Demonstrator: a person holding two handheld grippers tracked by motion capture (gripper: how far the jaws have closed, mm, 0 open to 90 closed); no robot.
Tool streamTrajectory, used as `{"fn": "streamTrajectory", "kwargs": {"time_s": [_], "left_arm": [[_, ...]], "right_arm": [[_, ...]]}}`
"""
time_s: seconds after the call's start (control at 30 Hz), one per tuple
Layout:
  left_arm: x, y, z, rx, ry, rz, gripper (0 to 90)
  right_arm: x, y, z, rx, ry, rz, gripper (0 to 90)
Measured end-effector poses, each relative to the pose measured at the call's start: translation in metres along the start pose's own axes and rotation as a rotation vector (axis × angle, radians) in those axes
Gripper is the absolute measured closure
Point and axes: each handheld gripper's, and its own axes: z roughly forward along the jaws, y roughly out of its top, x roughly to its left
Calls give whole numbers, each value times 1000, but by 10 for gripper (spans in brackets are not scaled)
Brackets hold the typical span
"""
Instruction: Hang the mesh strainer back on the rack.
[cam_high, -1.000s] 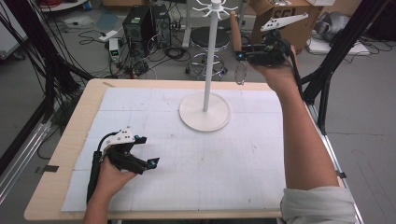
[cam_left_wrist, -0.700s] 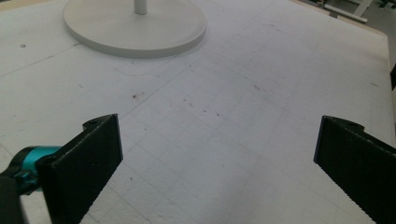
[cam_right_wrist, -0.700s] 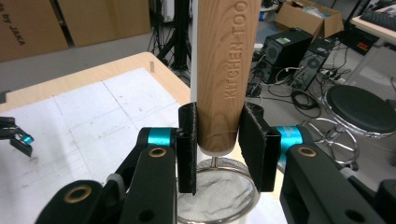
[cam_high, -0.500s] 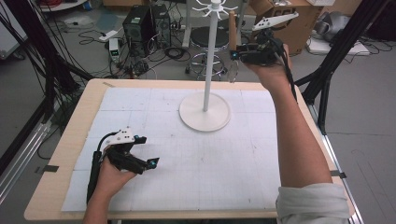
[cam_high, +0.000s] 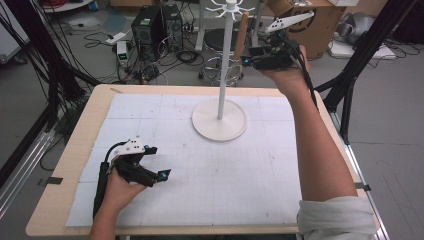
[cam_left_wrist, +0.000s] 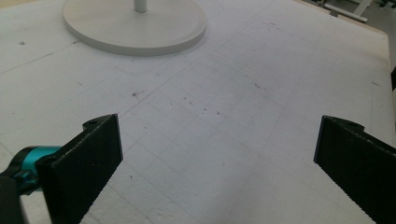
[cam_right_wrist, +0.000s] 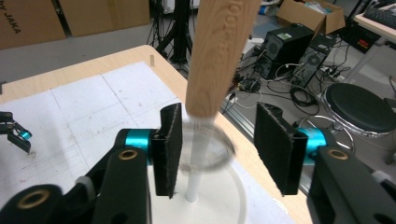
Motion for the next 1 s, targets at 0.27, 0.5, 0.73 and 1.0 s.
{"fn": "streamTrajectory", "kwargs": {"time_s": [0.27,0.5,0.73,1.0], "left_arm": [[0,0,-1,-5,5,0,16],[-1,0,1,-2,8,-2,16],[0,0,0,1,8,-1,16],[-1,0,2,11,4,0,16]], "right_arm": [[1,-7,-9,-19,-40,10,421],[4,-12,-20,-42,-14,6,376],[6,-25,-27,-63,4,17,284],[13,-36,-32,-84,34,20,231]]}}
